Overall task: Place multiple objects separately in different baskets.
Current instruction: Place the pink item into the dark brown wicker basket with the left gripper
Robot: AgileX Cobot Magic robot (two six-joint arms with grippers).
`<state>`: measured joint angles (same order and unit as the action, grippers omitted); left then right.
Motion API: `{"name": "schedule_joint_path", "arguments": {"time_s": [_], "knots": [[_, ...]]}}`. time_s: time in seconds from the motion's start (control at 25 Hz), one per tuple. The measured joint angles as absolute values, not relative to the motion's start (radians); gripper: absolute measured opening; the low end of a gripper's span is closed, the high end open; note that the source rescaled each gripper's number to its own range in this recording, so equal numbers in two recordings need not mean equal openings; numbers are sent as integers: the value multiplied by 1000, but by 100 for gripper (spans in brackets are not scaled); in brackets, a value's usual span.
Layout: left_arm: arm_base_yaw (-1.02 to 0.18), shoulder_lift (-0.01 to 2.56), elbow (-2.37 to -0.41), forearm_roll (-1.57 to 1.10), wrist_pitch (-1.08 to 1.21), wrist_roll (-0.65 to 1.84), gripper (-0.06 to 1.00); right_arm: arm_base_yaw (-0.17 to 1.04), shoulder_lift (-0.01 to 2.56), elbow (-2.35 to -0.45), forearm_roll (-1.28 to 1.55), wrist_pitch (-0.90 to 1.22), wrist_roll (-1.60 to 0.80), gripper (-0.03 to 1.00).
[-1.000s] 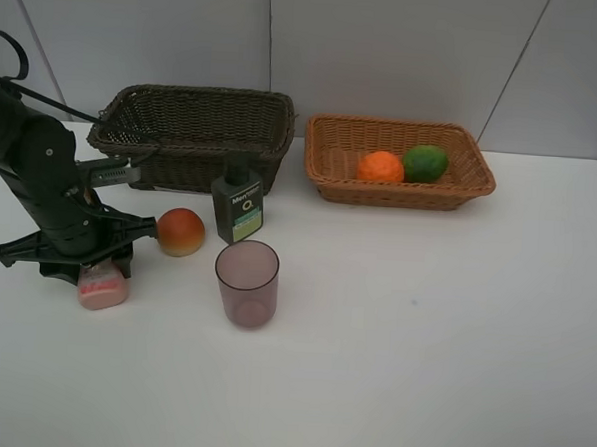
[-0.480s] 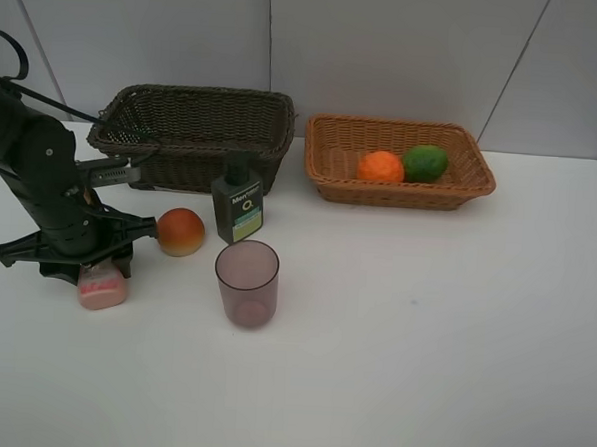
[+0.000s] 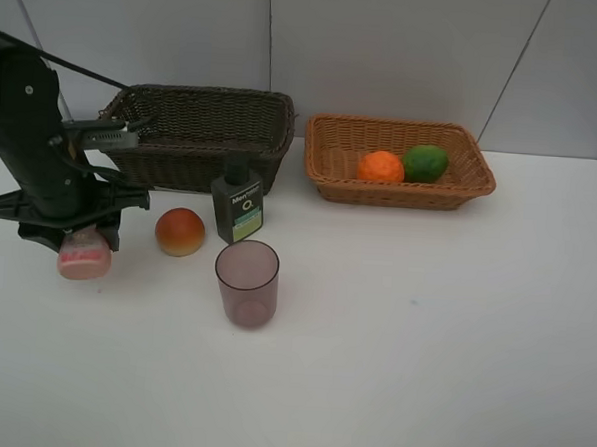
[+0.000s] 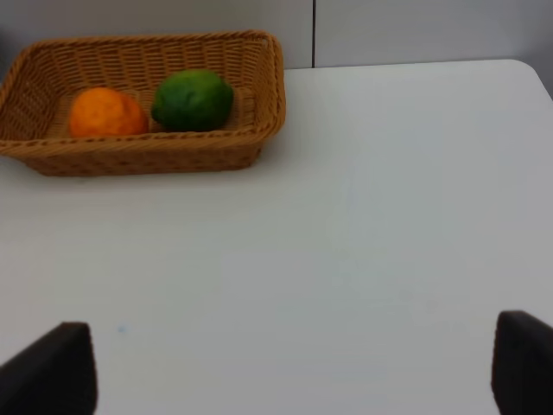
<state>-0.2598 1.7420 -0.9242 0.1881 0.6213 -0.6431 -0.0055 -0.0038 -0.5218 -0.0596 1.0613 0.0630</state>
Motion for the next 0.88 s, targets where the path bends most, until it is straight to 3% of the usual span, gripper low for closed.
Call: {"name": "schedule_joint_path", "arguments": {"time_s": [0.4, 0.88], "knots": [[-260, 1659, -1172, 200, 723, -393, 65, -6, -4, -522, -60, 1061, 63, 97], [-206, 1749, -1197, 269, 287, -363, 65, -6, -4, -522, -60, 1061, 63, 97]]}}
